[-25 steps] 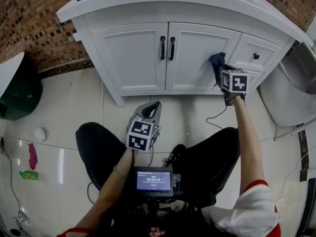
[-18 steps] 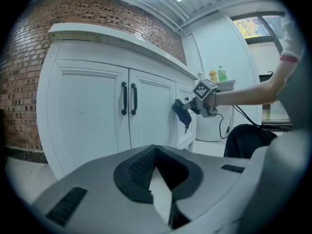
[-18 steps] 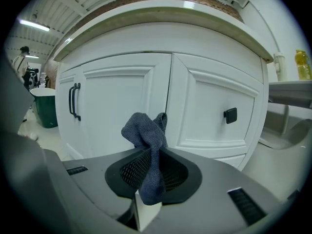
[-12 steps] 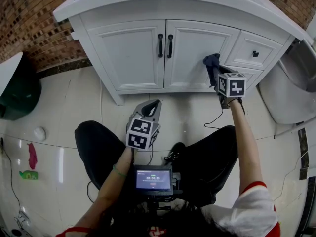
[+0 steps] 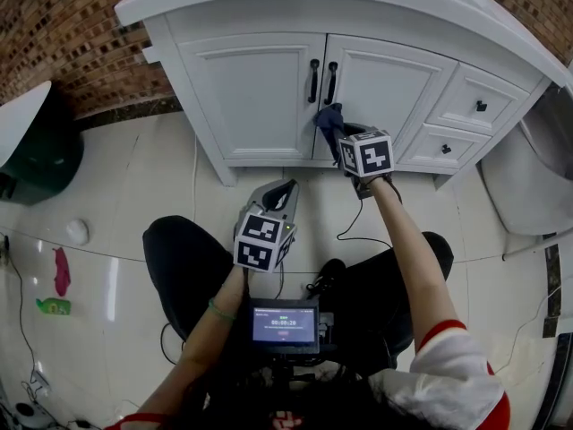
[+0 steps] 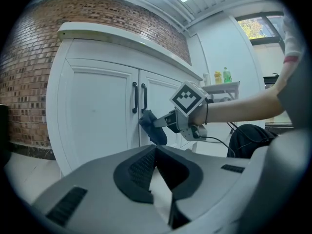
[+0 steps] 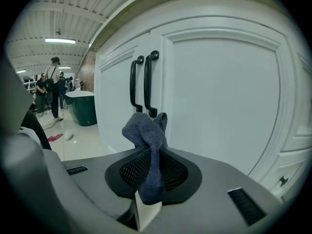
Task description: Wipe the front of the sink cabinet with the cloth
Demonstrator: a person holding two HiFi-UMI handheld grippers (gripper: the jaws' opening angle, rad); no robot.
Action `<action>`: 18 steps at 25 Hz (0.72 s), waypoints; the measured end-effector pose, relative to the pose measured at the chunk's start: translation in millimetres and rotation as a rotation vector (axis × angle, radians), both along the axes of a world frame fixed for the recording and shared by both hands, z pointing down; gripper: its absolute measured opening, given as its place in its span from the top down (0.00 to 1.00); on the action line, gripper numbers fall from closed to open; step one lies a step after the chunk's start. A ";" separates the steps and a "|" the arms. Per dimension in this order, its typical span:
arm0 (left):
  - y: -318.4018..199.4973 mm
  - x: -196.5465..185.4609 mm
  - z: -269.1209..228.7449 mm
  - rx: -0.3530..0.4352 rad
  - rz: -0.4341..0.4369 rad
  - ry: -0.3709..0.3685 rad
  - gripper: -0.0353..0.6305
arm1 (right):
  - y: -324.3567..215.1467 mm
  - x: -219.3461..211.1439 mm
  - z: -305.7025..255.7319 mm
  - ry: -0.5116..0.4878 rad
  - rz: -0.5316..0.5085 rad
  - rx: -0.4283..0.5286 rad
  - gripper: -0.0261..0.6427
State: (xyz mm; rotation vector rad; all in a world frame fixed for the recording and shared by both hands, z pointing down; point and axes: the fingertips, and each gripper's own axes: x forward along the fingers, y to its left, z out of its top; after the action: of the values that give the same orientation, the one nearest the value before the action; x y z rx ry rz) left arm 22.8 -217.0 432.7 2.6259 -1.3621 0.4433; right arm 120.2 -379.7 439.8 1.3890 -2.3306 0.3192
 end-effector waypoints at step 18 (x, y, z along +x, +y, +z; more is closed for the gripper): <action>-0.8 10.5 14.8 -0.029 0.009 -0.018 0.92 | 3.8 202.9 16.7 0.095 0.308 -0.048 0.87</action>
State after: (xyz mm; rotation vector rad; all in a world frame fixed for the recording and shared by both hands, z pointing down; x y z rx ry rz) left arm 33.3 -217.8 447.5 2.6121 -1.3396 0.4855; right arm 323.1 -376.0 456.5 1.7012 -2.0185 0.3853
